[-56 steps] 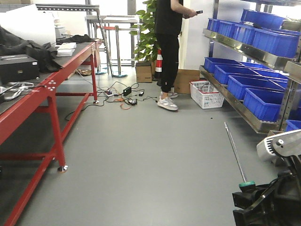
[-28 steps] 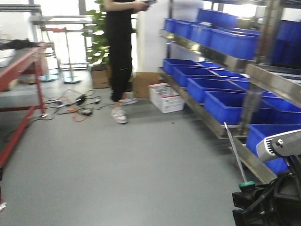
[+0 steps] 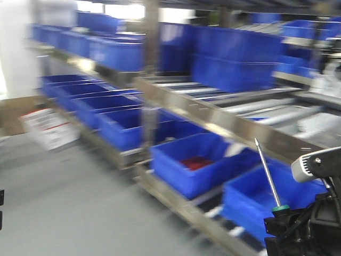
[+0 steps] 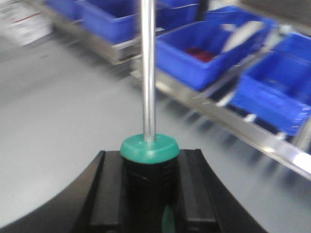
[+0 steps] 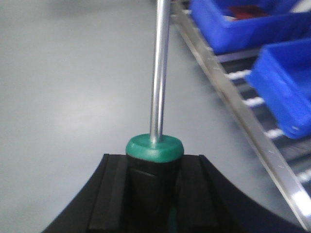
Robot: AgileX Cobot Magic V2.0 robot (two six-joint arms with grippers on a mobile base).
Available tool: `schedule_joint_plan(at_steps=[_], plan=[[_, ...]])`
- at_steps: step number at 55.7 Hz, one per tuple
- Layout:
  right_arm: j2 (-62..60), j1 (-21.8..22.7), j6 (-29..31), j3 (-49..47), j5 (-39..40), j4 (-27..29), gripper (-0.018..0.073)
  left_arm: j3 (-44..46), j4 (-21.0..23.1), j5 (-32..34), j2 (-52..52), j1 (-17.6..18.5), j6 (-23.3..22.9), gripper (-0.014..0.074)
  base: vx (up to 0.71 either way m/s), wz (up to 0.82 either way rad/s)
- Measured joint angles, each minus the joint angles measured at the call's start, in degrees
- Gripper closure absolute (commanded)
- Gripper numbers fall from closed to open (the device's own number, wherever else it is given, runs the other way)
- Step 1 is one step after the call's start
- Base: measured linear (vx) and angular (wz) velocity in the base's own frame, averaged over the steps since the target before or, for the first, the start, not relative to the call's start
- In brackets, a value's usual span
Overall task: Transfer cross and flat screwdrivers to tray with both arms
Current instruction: 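Drive along the blue bin shelves to the grey metal tray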
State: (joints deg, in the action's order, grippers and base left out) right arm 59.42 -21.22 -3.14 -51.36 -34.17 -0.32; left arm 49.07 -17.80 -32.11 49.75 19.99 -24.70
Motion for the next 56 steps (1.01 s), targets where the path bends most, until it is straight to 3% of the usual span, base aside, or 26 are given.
schedule_joint_plan(at_steps=[30,56], plan=[[-0.1,0.0,0.0,0.0,0.0,0.0,0.0567,0.0,0.0,0.0,0.0,0.0,0.0,0.0594,0.34,-0.85],[-0.1,0.0,0.0,0.0,0.0,0.0,0.0567,0.0,0.0,0.0,0.0,0.0,0.0,0.0594,0.32,-0.49]])
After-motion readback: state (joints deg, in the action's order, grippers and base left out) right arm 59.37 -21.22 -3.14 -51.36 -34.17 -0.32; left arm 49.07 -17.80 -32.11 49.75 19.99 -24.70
